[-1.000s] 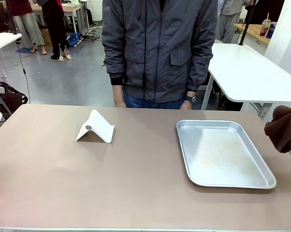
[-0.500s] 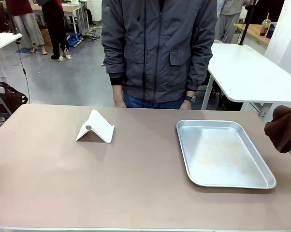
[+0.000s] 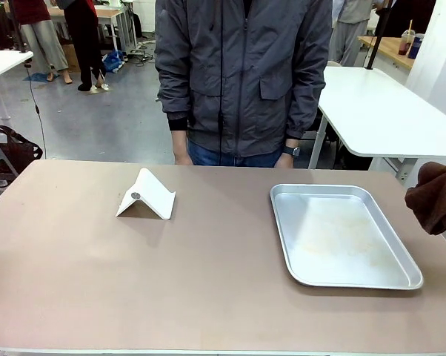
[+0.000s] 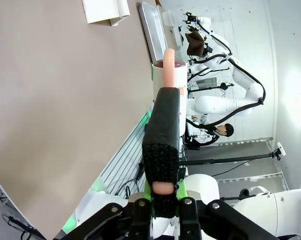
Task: Clean the surface of the table.
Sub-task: Clean the area not pointed to by the person, then return the Lint Roller and towel to their original positions.
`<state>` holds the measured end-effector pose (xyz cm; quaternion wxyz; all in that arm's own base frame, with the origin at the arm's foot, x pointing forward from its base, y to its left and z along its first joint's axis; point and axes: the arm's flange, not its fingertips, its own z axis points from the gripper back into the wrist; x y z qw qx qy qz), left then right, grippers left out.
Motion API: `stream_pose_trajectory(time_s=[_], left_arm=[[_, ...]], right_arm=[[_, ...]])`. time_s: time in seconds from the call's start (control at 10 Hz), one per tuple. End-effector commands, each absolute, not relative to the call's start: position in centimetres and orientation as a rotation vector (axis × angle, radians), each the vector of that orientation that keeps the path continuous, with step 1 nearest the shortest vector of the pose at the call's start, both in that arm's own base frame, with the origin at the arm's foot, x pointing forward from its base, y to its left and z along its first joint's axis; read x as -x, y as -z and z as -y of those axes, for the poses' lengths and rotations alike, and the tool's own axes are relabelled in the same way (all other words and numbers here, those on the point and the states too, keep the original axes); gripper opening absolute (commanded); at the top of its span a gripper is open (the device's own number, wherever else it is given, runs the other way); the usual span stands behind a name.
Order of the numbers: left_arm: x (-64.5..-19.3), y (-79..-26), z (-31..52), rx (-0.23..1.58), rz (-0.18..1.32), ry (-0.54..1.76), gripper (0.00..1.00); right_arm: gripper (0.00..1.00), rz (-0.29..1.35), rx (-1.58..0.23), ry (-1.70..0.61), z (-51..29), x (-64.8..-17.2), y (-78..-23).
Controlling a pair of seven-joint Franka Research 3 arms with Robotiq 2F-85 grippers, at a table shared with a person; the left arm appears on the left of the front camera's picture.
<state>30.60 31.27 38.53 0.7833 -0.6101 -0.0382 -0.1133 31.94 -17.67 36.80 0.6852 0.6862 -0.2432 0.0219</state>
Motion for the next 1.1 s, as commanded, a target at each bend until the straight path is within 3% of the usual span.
stream_pose_trajectory(time_s=[0.0, 1.0], left_arm=[[-30.48, -39.03, -31.13, 1.315, 0.089, 0.252, 0.19], [-30.60, -38.53, -31.27, 1.317, 0.082, 0.244, 0.19]], right_arm=[[0.09, 0.564, -1.557, -0.057, 17.69, -32.19, -37.34], [0.09, 0.564, -1.557, -0.057, 17.69, -32.19, -37.34]])
